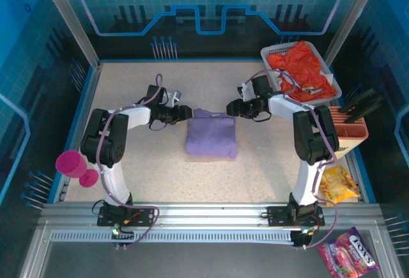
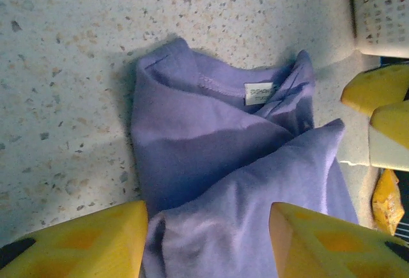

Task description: Fold and stack the t-shirts

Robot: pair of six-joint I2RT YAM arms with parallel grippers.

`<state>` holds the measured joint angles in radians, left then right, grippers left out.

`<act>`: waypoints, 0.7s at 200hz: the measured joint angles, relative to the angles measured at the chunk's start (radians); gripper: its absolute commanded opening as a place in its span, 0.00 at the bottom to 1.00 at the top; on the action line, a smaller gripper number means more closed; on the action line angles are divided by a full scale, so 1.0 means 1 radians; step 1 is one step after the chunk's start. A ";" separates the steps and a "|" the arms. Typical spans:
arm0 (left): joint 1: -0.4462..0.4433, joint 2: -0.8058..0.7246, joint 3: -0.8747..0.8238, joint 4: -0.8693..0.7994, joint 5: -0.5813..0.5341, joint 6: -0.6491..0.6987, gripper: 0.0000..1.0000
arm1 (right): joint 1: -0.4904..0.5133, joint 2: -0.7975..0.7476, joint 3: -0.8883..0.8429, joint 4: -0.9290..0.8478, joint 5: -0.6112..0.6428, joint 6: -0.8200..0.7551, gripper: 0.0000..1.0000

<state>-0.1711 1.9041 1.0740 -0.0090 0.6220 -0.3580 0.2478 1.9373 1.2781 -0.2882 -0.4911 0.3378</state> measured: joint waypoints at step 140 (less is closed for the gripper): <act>-0.022 0.061 0.037 0.039 0.017 0.104 0.43 | 0.042 0.059 0.008 0.038 0.012 -0.096 0.43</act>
<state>-0.1928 1.9652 1.1110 0.0299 0.6392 -0.2543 0.2901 1.9961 1.2861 -0.2501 -0.4789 0.2420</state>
